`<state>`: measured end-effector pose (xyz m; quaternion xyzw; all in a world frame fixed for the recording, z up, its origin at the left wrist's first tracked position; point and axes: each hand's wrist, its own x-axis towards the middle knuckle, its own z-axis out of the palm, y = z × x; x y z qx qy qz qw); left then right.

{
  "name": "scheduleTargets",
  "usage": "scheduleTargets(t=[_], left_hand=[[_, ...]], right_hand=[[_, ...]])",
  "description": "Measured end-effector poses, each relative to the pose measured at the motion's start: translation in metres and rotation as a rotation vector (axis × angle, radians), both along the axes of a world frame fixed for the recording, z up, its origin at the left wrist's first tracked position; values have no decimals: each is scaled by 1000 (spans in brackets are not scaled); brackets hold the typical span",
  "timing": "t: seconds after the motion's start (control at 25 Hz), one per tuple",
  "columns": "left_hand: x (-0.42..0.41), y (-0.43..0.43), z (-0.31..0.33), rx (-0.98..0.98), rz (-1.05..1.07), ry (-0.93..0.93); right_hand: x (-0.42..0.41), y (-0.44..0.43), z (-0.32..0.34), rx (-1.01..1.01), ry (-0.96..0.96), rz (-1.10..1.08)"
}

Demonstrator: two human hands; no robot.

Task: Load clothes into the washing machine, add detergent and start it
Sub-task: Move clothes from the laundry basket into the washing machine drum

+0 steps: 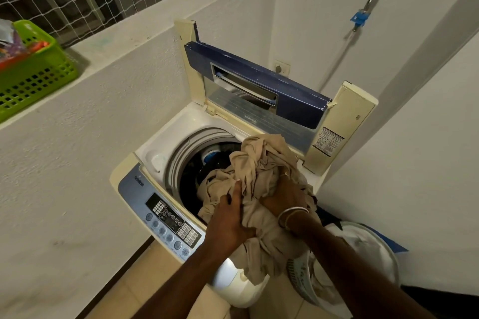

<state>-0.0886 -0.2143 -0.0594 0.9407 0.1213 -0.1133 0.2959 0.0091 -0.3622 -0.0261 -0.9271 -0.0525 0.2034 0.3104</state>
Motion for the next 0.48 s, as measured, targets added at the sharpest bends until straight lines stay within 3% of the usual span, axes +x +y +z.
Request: scheduleTargets(t=[0.12,0.32,0.4,0.48], left_hand=[[12,15,4,-87,50,-128],[25,62,21,-96,200,-442],[33,83,22,-39,271,-490],[38,102,16,104,284,-428]], right_hand=[[20,17,-2,103,118,-164],[33,66,-6,678,238,-585],[38,85,-5,921,360,-655],[40,101,-14,965,358,-617]])
